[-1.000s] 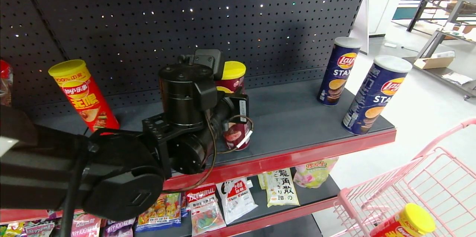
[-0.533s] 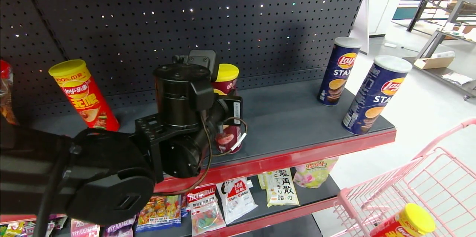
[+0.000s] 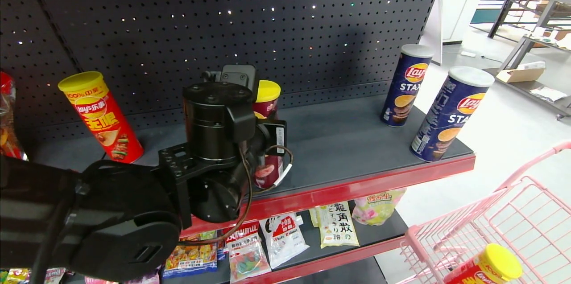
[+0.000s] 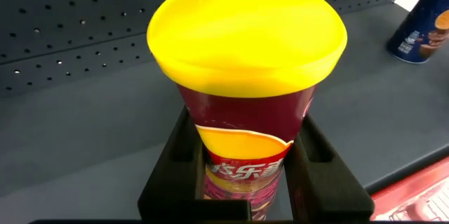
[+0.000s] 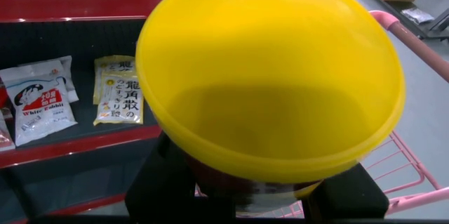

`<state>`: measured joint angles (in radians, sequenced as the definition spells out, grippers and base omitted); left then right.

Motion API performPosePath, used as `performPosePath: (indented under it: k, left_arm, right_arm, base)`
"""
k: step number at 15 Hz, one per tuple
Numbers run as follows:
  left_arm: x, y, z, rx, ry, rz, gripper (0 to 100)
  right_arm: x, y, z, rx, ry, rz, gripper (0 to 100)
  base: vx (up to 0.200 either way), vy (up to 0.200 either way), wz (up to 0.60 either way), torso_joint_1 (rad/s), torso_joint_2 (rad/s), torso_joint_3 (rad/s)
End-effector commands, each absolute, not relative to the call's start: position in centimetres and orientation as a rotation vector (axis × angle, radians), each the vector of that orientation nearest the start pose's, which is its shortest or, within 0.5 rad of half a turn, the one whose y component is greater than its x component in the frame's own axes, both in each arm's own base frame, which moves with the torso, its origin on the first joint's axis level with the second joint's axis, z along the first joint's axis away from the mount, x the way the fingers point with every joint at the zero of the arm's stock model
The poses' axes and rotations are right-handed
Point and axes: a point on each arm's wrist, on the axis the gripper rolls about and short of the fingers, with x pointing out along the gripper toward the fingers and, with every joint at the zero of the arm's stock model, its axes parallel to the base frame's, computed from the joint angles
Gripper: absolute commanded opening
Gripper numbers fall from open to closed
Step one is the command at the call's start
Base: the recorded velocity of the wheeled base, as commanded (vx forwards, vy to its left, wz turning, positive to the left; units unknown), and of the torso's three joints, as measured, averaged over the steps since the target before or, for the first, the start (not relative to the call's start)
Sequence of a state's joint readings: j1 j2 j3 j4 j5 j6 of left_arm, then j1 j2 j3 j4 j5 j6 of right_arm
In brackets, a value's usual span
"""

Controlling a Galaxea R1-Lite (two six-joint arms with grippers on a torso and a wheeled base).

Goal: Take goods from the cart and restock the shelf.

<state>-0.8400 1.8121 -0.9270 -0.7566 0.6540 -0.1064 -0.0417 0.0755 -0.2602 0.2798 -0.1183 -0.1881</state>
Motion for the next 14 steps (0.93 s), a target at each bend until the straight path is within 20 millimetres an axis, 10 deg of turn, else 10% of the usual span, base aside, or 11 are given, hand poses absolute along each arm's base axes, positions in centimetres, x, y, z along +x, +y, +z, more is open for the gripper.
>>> performPosePath:
  k: [1,14]
  left_arm:
    - [23.3,-24.6,19.2,-0.024,0.100,-0.191,0]
    - [22.6,-26.2,18.0,-0.067,0.115,-0.167,0]
  right_arm:
    - [-3.9,-0.1,11.9,-0.192,0.110,-0.150,0]
    - [-4.0,-0.1,12.0,-0.192,0.106,-0.155,0]
  base:
    - [0.000,0.000,0.00,0.000,0.00,0.000]
    - [0.000,0.000,0.00,0.000,0.00,0.000]
